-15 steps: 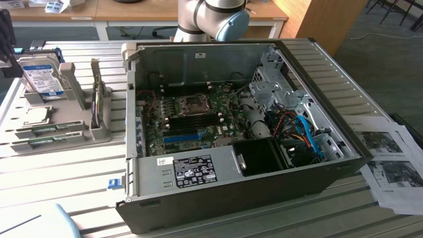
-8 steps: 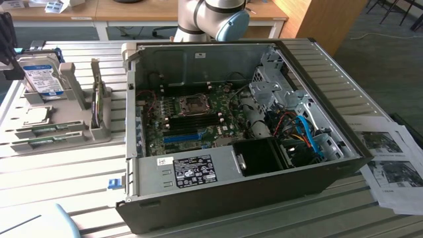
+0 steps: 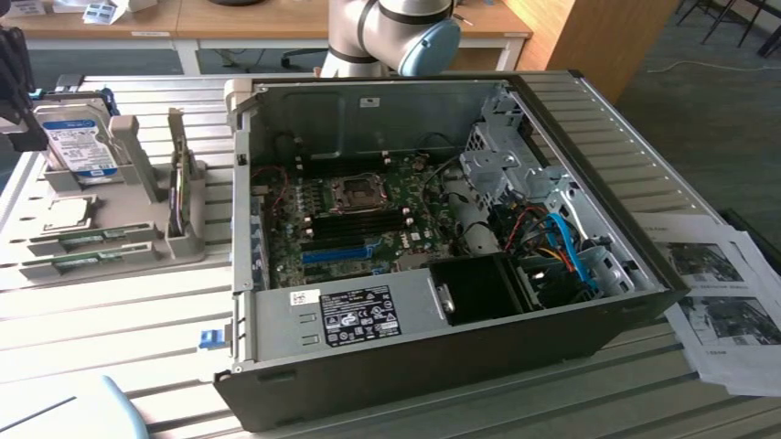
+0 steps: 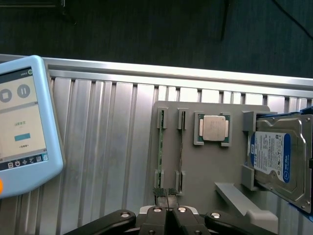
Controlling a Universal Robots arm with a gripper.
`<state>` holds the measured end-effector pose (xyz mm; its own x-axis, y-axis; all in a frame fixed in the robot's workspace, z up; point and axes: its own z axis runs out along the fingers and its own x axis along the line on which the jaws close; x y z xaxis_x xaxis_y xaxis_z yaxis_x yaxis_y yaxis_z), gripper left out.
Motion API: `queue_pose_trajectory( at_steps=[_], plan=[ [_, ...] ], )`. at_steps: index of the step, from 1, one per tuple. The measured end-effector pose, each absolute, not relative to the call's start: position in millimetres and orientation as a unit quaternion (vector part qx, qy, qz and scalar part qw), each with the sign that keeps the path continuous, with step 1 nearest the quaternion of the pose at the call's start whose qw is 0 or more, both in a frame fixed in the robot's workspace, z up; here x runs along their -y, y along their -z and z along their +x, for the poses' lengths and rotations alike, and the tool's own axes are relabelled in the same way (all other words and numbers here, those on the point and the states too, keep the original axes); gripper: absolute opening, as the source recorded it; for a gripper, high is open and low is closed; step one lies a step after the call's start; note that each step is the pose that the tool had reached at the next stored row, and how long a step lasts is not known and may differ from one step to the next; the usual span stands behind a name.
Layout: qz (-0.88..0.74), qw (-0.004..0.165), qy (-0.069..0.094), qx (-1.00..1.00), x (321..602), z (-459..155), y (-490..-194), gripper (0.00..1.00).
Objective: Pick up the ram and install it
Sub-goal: 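Pick up the ram and move it above insertion slot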
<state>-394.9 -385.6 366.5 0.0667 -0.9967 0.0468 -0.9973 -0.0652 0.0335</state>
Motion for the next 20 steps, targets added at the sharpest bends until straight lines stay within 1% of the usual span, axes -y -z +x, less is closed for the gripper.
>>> queue_pose_trajectory(
  at_steps=[9, 20],
  plan=[
    [0.73, 0.028, -0.006, 0.683, 385.6, -394.9, -365.8, 0.09],
    [0.73, 0.028, -0.006, 0.683, 385.6, -394.9, -352.8, 0.09]
  ],
)
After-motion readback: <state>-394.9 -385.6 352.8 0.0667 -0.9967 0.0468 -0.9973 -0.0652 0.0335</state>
